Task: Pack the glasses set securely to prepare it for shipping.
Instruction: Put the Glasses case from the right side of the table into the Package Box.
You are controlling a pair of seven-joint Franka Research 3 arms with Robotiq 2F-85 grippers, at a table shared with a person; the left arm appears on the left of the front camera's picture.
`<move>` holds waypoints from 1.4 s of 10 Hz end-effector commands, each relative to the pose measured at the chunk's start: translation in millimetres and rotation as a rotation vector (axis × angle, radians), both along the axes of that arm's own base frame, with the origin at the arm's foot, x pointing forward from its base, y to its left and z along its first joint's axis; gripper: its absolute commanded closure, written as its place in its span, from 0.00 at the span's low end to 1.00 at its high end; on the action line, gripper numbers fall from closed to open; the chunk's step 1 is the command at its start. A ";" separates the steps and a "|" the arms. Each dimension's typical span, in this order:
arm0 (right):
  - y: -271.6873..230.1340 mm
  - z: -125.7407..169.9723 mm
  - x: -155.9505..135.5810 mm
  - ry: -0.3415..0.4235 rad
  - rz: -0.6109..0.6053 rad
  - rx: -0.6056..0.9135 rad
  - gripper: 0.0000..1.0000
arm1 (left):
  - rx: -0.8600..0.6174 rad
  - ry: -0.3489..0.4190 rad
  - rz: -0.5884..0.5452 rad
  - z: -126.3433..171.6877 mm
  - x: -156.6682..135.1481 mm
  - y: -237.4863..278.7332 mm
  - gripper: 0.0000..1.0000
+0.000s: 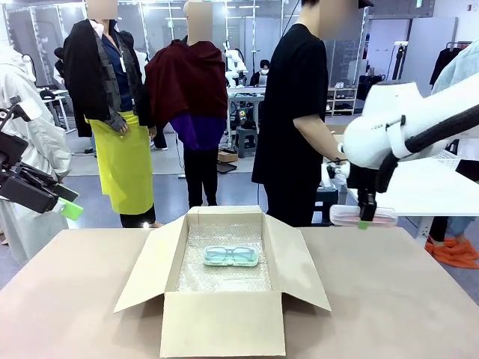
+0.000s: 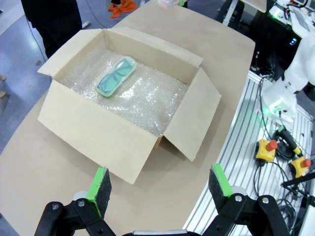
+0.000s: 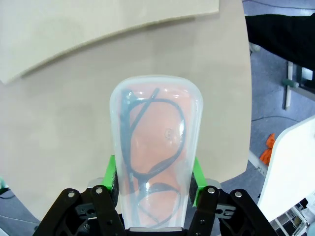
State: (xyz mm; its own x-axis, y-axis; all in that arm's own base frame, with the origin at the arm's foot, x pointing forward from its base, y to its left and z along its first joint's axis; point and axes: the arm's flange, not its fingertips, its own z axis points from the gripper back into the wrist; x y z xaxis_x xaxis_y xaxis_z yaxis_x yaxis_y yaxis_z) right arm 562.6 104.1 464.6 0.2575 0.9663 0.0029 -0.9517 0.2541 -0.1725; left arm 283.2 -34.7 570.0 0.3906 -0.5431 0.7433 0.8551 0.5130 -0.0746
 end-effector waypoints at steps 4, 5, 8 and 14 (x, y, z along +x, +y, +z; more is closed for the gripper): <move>160.4 18.2 -14.3 0.054 0.037 -0.007 0.65 | -0.016 -0.003 -0.021 1.0 -1.4 1.4 0.00; 192.3 13.2 -19.0 0.066 0.003 0.002 0.65 | -0.016 -0.003 -0.021 1.0 -1.4 1.4 0.00; 270.2 -9.6 -40.8 0.072 0.001 0.012 0.65 | -0.016 -0.003 -0.021 1.0 -1.4 1.4 0.00; 314.3 -54.6 -82.8 0.106 0.022 0.063 0.65 | -0.016 -0.003 -0.021 1.0 -1.4 1.4 0.00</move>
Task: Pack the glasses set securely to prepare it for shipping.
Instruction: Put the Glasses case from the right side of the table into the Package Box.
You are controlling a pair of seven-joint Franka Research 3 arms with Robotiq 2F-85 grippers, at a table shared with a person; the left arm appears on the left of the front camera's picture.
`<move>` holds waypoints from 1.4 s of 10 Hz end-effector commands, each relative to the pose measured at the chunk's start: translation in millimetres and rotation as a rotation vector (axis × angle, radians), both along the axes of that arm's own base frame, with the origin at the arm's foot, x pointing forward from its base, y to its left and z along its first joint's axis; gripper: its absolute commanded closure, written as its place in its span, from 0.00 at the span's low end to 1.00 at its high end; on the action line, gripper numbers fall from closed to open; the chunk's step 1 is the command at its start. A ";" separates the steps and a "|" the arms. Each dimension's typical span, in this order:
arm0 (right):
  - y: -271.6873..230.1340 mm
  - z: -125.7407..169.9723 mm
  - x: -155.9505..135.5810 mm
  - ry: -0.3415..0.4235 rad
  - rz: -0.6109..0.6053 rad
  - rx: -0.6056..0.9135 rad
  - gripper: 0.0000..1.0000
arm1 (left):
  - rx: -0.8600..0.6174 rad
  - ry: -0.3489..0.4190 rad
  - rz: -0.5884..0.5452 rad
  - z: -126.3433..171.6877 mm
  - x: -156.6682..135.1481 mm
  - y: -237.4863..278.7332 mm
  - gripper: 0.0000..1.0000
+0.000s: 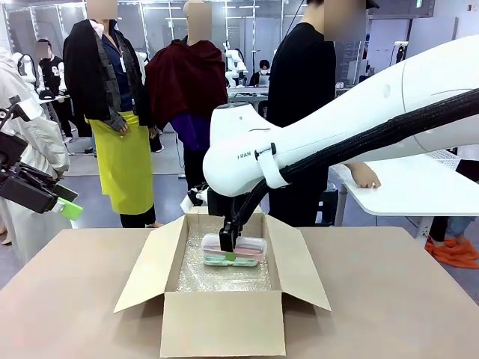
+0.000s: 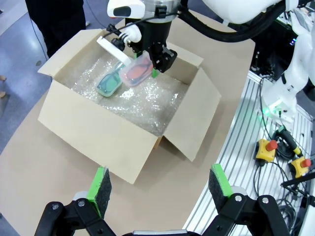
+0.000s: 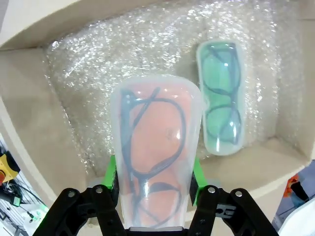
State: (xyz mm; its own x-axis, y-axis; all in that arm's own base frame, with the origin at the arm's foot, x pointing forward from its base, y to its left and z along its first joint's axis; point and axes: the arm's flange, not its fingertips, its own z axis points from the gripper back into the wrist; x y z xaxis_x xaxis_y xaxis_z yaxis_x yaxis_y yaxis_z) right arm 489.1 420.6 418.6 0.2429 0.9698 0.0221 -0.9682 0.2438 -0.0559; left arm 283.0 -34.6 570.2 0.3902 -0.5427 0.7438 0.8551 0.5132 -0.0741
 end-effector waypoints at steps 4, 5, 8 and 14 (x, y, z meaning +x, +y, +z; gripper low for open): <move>-3.6 -50.9 -10.5 0.036 0.107 0.047 0.65 | -0.015 -0.002 -0.022 0.8 -1.2 1.2 0.00; -1.9 -62.5 -12.1 0.031 0.132 0.053 0.65 | -0.015 -0.002 -0.022 0.8 -1.2 1.2 0.00; -2.8 -80.2 -8.7 0.047 0.143 0.034 0.65 | -0.015 -0.002 -0.022 0.8 -1.2 1.2 0.00; -2.5 -70.5 -6.7 0.039 0.122 0.050 0.00 | -0.015 -0.002 -0.022 0.8 -1.2 1.2 0.00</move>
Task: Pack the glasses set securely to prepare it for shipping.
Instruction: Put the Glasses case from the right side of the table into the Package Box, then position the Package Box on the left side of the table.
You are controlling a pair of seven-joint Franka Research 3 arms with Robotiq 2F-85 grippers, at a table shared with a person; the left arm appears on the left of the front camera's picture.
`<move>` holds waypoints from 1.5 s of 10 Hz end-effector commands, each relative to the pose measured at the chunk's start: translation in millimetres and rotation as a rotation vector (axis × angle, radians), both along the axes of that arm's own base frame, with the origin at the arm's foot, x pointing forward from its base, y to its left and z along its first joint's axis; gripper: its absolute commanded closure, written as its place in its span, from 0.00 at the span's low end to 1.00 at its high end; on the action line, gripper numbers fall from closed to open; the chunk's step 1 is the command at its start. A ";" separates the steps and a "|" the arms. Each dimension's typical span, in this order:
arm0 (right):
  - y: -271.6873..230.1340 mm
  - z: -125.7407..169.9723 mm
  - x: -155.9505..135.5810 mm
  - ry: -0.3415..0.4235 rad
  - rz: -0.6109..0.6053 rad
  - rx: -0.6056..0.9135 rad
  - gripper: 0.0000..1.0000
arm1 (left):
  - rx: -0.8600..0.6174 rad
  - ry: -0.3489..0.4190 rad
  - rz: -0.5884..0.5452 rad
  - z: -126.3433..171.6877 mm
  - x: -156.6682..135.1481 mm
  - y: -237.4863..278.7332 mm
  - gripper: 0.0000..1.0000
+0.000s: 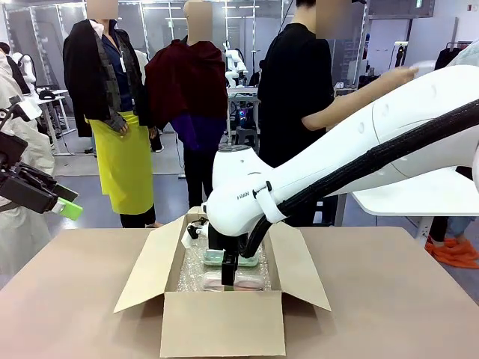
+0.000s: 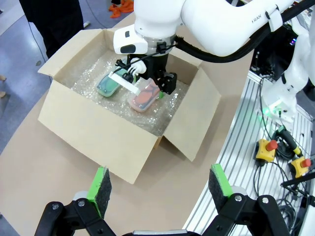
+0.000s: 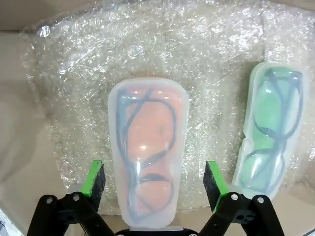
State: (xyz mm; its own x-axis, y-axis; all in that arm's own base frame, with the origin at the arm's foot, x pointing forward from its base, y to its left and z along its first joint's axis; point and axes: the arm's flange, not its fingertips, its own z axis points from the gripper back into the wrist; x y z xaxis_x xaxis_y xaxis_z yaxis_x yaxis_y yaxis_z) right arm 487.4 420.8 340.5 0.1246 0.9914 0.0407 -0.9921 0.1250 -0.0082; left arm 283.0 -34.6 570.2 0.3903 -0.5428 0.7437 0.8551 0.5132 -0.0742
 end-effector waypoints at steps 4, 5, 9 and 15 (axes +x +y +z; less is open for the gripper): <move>0.0 0.0 0.0 0.000 0.000 0.000 0.00 | -0.015 -0.002 -0.022 0.8 -1.2 1.2 0.00; 0.0 0.0 0.0 0.000 0.000 0.000 0.00 | -0.015 -0.002 -0.022 0.8 -1.2 1.2 0.00; 0.0 0.0 0.0 0.000 0.000 0.000 0.00 | -0.015 -0.002 -0.022 0.8 -1.2 1.2 0.00; 0.0 0.0 0.0 0.000 0.000 0.000 0.00 | -0.015 -0.002 -0.022 0.8 -1.2 1.2 0.00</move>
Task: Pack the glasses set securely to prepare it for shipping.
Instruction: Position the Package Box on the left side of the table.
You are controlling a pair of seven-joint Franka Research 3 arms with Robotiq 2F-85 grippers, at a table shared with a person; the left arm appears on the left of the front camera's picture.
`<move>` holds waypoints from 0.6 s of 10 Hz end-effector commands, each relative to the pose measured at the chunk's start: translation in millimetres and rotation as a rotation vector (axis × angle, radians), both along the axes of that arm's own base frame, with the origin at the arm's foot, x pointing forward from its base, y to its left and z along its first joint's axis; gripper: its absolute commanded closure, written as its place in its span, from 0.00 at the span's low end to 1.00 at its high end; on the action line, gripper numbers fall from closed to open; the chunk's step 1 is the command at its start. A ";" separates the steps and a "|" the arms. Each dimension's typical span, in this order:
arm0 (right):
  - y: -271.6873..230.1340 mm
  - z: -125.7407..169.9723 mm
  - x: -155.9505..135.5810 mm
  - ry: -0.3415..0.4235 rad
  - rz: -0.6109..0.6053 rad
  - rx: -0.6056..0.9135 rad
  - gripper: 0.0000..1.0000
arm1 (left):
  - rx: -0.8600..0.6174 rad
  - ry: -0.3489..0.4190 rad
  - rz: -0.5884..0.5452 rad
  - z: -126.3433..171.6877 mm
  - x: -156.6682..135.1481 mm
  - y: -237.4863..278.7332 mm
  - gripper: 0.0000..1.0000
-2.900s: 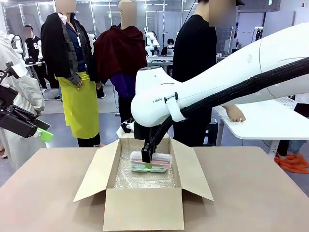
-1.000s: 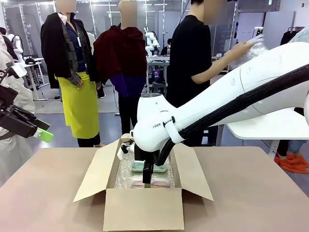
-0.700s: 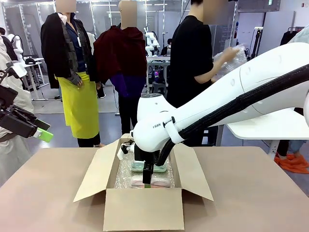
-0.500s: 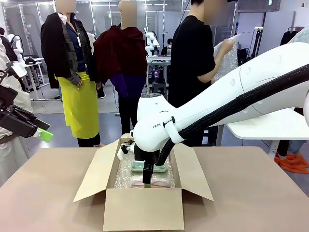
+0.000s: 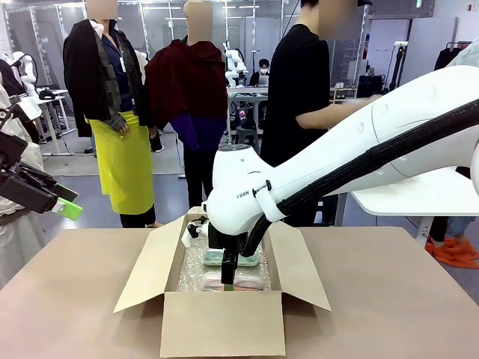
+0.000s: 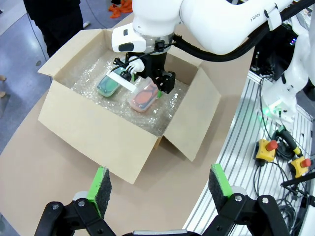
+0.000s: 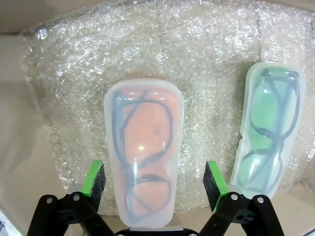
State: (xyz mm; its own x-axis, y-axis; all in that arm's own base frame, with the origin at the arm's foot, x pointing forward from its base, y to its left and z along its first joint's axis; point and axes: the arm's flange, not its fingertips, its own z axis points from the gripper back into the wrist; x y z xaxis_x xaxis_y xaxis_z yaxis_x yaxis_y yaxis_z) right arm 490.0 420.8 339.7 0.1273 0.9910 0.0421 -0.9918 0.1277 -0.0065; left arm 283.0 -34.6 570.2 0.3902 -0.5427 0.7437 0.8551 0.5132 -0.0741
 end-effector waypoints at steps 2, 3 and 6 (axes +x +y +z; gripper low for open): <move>-10.5 29.8 -4.5 -0.017 -0.036 0.007 0.00 | -0.039 0.040 0.088 8.6 18.1 4.2 0.00; -22.2 51.6 -15.2 -0.016 -0.061 0.010 0.00 | -0.104 0.180 0.154 13.2 32.7 9.5 0.00; -83.1 112.8 -46.5 -0.044 -0.166 0.096 0.00 | -0.187 0.411 0.301 -5.1 79.8 18.7 0.00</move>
